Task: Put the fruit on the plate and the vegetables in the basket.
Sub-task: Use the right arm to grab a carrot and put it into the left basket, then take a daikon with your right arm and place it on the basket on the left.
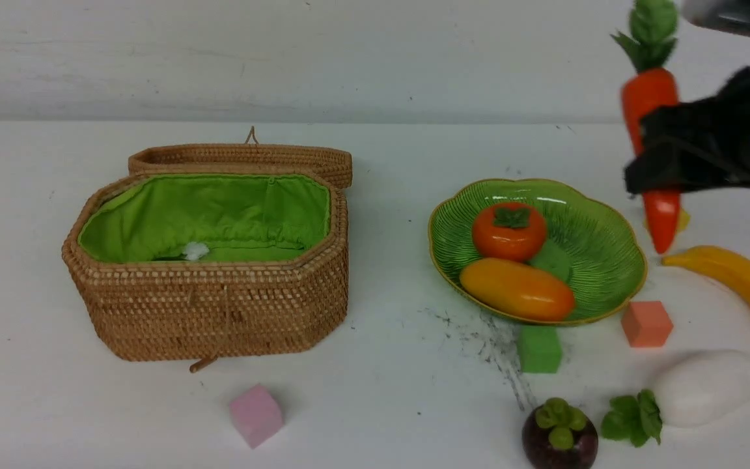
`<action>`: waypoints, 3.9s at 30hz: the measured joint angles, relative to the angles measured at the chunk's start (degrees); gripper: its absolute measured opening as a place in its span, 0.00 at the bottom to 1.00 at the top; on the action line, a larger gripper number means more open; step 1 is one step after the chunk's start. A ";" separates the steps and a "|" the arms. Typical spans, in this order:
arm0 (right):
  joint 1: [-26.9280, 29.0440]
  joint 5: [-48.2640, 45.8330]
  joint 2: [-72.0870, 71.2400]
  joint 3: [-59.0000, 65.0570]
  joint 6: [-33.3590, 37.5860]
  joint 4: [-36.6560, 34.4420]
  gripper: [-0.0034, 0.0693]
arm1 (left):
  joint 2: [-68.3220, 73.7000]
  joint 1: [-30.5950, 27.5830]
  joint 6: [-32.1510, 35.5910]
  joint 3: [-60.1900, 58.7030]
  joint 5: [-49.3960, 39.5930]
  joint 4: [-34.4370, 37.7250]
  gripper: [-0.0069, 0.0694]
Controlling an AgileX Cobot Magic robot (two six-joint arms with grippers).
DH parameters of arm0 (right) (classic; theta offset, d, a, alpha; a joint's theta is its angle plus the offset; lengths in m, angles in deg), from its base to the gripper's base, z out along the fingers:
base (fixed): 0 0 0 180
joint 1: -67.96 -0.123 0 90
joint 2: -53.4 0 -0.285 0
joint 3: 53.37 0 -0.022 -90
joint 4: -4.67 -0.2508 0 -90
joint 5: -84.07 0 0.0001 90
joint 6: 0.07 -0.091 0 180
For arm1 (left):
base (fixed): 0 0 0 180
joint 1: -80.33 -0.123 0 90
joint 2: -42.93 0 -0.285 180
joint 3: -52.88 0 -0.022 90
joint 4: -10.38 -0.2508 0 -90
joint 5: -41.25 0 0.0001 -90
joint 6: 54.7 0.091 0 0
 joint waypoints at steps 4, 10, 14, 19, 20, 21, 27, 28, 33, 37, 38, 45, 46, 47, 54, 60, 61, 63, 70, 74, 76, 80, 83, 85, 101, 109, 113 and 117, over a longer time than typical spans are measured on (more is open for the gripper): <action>-6.22 0.24 7.34 -6.44 1.09 0.61 0.47 | 0.00 0.00 0.00 0.00 0.00 0.00 0.31; -13.50 0.04 15.92 -12.34 7.70 0.86 0.47 | 0.00 0.00 0.00 0.00 0.00 0.00 0.33; -16.57 -0.06 18.77 -15.44 11.05 0.99 0.47 | 0.00 0.00 0.00 0.00 0.00 0.00 0.33; -17.84 1.96 21.36 -18.18 12.25 0.75 0.47 | 0.00 0.00 0.00 0.00 0.00 0.00 0.33; -17.98 2.43 21.75 -18.47 12.66 0.61 0.47 | 0.00 0.00 0.00 0.00 0.00 0.00 0.33; -18.22 3.08 22.38 -18.76 13.54 0.37 0.47 | 0.00 0.00 0.00 0.00 0.00 0.00 0.33; -19.41 7.01 24.64 -19.20 22.63 -0.39 0.47 | 0.00 0.00 0.00 0.00 0.00 0.00 0.33; -19.56 7.64 24.64 -19.20 23.77 -0.72 0.47 | 0.00 0.00 0.00 0.00 0.00 0.00 0.33; -19.96 12.46 25.53 -20.63 30.89 -5.27 0.47 | 0.00 0.00 0.00 0.00 0.00 0.00 0.33; -19.96 12.47 28.33 -25.52 34.86 -7.59 0.47 | 0.00 0.00 0.00 0.00 0.00 0.00 0.33; -20.02 12.51 29.45 -27.02 36.32 -8.32 0.47 | 0.00 0.00 0.00 0.00 0.00 0.00 0.33; -22.69 15.97 37.78 -33.13 54.19 -13.04 0.47 | 0.00 0.00 0.00 0.00 0.00 0.00 0.33; -23.20 16.44 38.68 -33.19 56.08 -13.32 0.47 | 0.00 0.00 0.00 0.00 0.00 0.00 0.33; -23.93 16.93 39.75 -33.21 57.98 -13.57 0.47 | 0.00 0.00 0.00 0.00 0.00 0.00 0.34; -25.57 19.49 43.46 -33.21 58.55 -13.81 0.48 | 0.00 0.00 0.00 0.00 0.00 0.00 0.35; -25.52 20.78 42.08 -33.32 48.31 -10.07 0.86 | 0.00 0.00 0.00 0.00 0.00 0.00 0.35; -25.52 20.29 41.04 -33.32 46.15 -7.23 0.93 | 0.00 0.00 0.00 0.00 0.00 0.00 0.36; -25.52 18.58 38.73 -33.32 41.48 -2.12 0.97 | 0.00 0.00 0.00 0.00 0.00 0.00 0.36; -22.80 2.88 24.57 -33.38 16.32 16.79 0.92 | 0.00 0.00 0.00 0.00 0.00 0.00 0.36; -17.56 -12.03 16.41 -33.66 3.13 24.30 0.85 | 0.00 0.00 0.00 0.00 0.00 0.00 0.37; -12.64 -16.62 13.03 -32.31 -2.22 25.86 0.80 | 0.00 0.00 0.00 0.00 0.00 0.00 0.37; -5.64 -17.91 6.62 -23.06 -7.31 24.46 0.74 | 0.00 0.00 0.00 -0.02 0.00 0.00 0.38; -1.22 -17.65 1.99 -12.84 -10.82 21.72 0.71 | 0.00 0.00 0.00 -0.02 0.00 0.00 0.38; 0.99 -16.02 -0.83 -5.85 -14.05 19.47 0.71 | 0.00 0.00 0.00 -0.02 0.00 0.00 0.38; 4.12 3.68 -1.32 27.75 -42.94 13.80 0.71 | 0.00 0.00 0.00 -0.02 0.00 0.00 0.40; 4.40 9.63 1.54 27.75 -54.01 15.34 0.71 | 0.00 0.00 0.00 -0.02 0.00 0.00 0.40; 5.73 9.01 2.12 27.75 -60.71 19.79 0.71 | 0.00 0.00 0.00 -0.02 0.00 0.00 0.40; 7.01 8.03 2.12 27.75 -65.44 24.78 0.71 | 0.00 0.00 0.00 -0.09 0.00 0.00 0.40</action>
